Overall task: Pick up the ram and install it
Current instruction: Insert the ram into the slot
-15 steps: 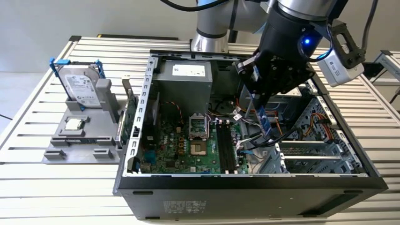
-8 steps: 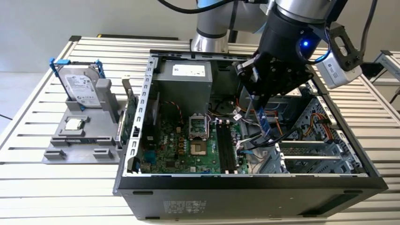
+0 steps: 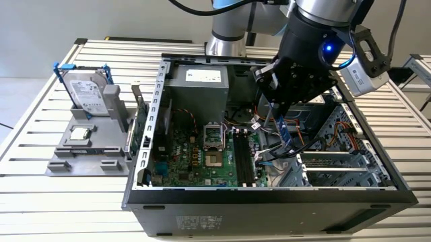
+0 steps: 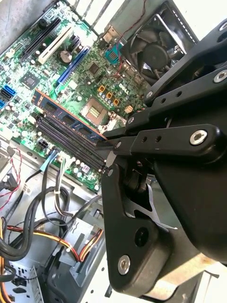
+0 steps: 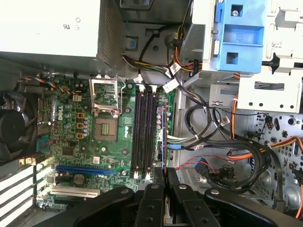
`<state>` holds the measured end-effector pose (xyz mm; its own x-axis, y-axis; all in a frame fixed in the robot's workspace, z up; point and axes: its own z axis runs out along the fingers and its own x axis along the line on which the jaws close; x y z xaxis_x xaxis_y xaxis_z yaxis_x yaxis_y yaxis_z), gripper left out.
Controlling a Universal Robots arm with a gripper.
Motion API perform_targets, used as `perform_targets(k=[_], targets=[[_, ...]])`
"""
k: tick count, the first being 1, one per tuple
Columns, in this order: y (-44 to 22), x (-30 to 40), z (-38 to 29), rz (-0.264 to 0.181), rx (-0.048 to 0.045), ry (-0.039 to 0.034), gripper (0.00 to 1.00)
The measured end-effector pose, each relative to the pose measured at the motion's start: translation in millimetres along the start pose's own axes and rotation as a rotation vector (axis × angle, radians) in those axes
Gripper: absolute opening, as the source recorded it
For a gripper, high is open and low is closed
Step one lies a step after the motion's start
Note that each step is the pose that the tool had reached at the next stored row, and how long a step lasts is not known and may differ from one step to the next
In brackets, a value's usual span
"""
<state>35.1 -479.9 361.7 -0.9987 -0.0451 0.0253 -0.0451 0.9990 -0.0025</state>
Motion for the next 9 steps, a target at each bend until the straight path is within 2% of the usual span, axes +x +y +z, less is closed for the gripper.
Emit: perform_targets(k=[9], targets=[[0.0, 0.0, 2.5, 0.0, 0.0, 0.0, 0.0]])
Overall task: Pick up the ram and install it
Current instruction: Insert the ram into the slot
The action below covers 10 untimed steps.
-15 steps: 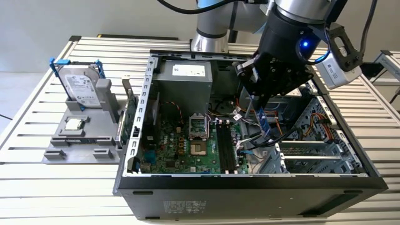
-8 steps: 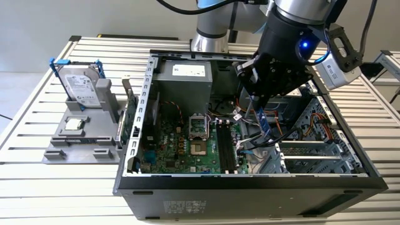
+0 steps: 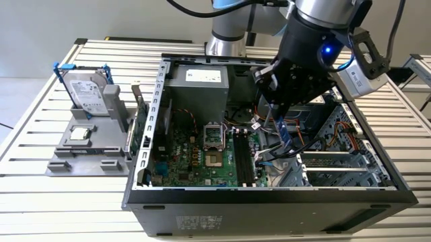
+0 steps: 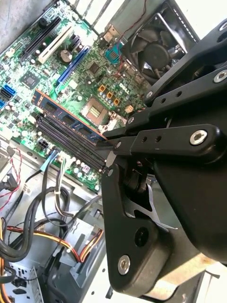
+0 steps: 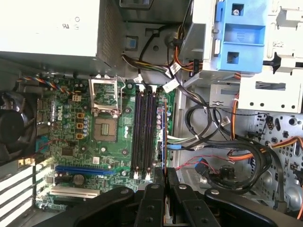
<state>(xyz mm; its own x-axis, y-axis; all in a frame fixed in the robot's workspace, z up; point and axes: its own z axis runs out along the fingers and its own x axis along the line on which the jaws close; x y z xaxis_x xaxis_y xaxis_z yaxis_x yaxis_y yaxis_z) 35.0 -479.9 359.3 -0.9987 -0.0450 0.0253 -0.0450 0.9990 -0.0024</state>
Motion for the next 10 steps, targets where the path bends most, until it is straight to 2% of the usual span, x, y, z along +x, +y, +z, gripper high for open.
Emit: perform_targets(k=[10], targets=[[0.0, 0.0, 3.5, 0.0, 0.0001, -0.0004, 0.0]])
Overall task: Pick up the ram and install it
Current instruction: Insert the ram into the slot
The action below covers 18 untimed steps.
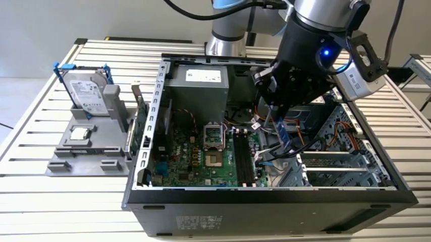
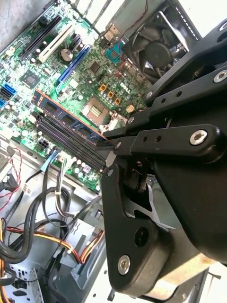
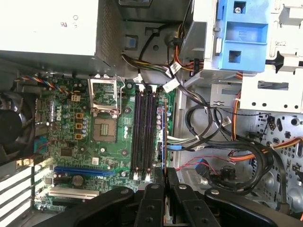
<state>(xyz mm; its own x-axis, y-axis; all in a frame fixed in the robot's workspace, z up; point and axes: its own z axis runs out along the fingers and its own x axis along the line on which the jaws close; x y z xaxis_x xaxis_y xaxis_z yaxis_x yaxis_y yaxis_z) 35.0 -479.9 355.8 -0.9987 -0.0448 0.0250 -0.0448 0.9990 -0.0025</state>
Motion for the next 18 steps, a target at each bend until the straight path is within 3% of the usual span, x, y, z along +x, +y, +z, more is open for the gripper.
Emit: perform_targets(k=[6, 18], targets=[[0.0, -0.1, 2.1, 0.0, 0.0003, -0.0053, 0.0], [0.0, -0.2, 5.1, 0.0, 0.0021, -0.0053, 0.0]])
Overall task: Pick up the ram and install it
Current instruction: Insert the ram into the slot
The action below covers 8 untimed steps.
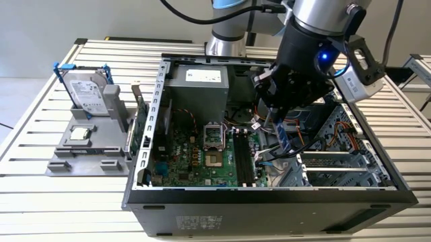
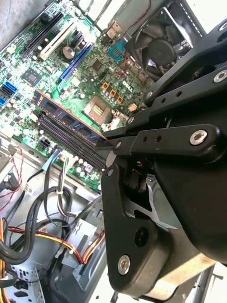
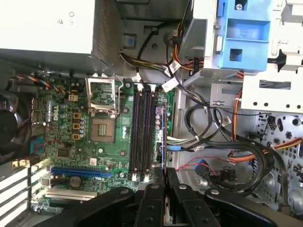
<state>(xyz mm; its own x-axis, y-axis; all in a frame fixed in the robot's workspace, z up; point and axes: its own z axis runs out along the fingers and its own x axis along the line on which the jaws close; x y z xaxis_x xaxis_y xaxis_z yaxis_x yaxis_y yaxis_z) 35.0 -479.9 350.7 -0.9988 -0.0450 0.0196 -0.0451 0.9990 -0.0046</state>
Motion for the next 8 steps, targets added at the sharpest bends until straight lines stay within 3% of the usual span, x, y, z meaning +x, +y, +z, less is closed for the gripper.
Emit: perform_targets(k=[8], targets=[[0.3, 0.0, 2.1, 0.001, -0.0002, -0.0001, 0.0]])
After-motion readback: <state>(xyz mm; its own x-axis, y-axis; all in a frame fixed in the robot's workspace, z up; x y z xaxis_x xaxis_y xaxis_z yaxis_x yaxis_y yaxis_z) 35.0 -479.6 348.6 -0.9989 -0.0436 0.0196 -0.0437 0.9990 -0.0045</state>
